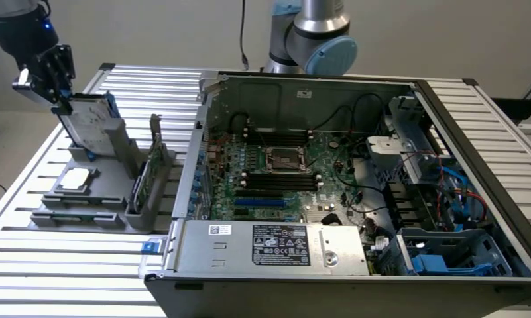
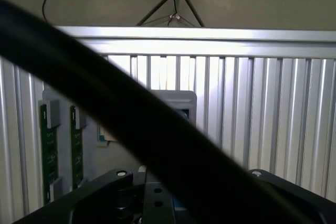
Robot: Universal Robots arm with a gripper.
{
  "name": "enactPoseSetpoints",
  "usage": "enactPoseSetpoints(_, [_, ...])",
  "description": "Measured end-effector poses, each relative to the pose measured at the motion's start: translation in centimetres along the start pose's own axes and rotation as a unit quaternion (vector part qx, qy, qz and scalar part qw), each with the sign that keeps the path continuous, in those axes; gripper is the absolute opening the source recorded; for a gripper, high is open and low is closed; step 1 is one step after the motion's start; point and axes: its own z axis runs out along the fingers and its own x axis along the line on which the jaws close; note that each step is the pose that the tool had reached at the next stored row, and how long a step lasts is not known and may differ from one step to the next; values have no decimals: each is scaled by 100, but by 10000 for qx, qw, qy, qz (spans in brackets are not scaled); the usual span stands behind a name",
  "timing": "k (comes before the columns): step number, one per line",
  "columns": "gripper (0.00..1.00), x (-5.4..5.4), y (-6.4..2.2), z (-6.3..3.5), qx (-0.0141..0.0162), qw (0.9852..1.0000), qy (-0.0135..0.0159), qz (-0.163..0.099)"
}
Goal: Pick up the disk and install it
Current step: 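Pick up the disk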
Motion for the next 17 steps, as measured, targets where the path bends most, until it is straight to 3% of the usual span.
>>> enactPoseSetpoints(9, [33,-2,-9,-161,0,10000,0,0])
enactPoseSetpoints(17, [33,-5,-15,-378,0,10000,0,0])
